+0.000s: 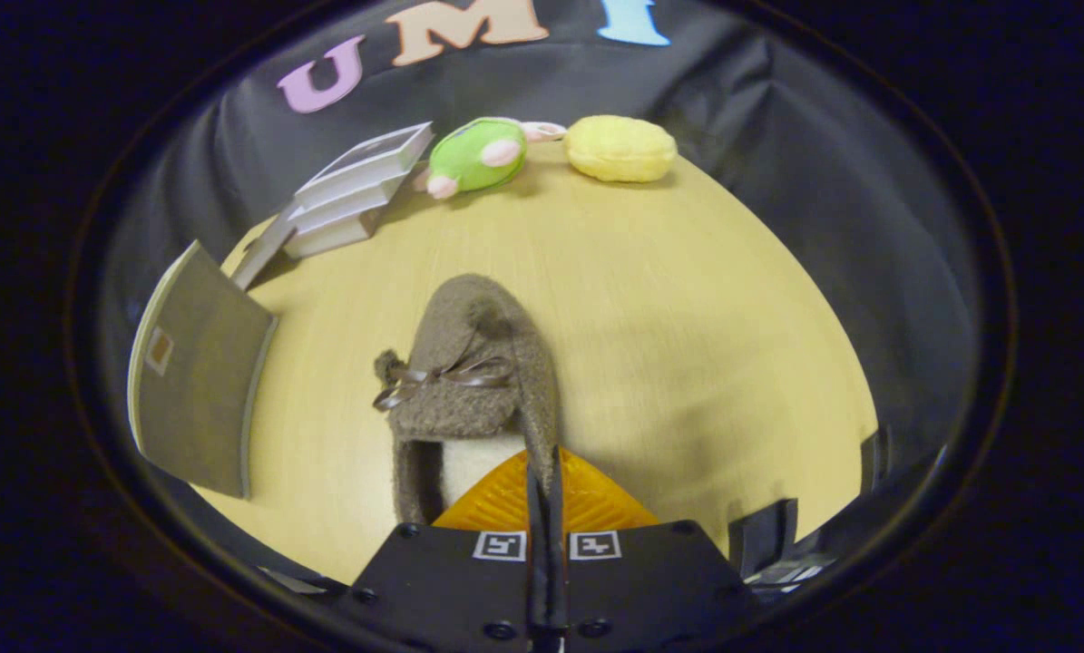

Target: Open the storage box then place both shoes into the box .Put the left shoe in first, then the right shoe, with the right side of both shoes facing outward in a uniform manner.

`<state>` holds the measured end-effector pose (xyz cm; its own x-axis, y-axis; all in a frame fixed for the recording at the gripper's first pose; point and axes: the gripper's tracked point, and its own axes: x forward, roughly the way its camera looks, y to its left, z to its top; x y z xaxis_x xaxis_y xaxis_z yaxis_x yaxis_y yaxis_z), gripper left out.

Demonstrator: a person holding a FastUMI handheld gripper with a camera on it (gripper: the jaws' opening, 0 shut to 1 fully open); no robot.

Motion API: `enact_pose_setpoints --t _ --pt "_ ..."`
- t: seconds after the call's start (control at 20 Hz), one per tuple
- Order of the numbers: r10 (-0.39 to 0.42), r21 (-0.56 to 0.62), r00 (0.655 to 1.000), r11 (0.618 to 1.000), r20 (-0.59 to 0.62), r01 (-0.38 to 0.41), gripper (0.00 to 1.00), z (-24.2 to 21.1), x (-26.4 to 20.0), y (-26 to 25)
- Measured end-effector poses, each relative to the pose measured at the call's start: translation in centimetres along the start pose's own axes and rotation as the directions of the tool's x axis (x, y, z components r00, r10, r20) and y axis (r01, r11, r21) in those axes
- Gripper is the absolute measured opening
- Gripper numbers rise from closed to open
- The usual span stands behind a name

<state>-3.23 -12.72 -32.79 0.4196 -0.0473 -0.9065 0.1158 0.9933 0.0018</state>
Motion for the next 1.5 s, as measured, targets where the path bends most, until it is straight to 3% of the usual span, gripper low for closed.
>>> enact_pose_setpoints --t 0.35,0.75,1.5 --pt "0.027 0.146 0.999 0.989 0.027 -0.031 0.04 0.9 -4.2 2.7" --pt "0.027 0.217 0.997 0.975 0.071 -0.042 0.04 1.4 -9.3 8.6" --pt "0.26 0.186 0.955 0.941 0.143 -0.284 0.04 4.7 -15.5 28.5"
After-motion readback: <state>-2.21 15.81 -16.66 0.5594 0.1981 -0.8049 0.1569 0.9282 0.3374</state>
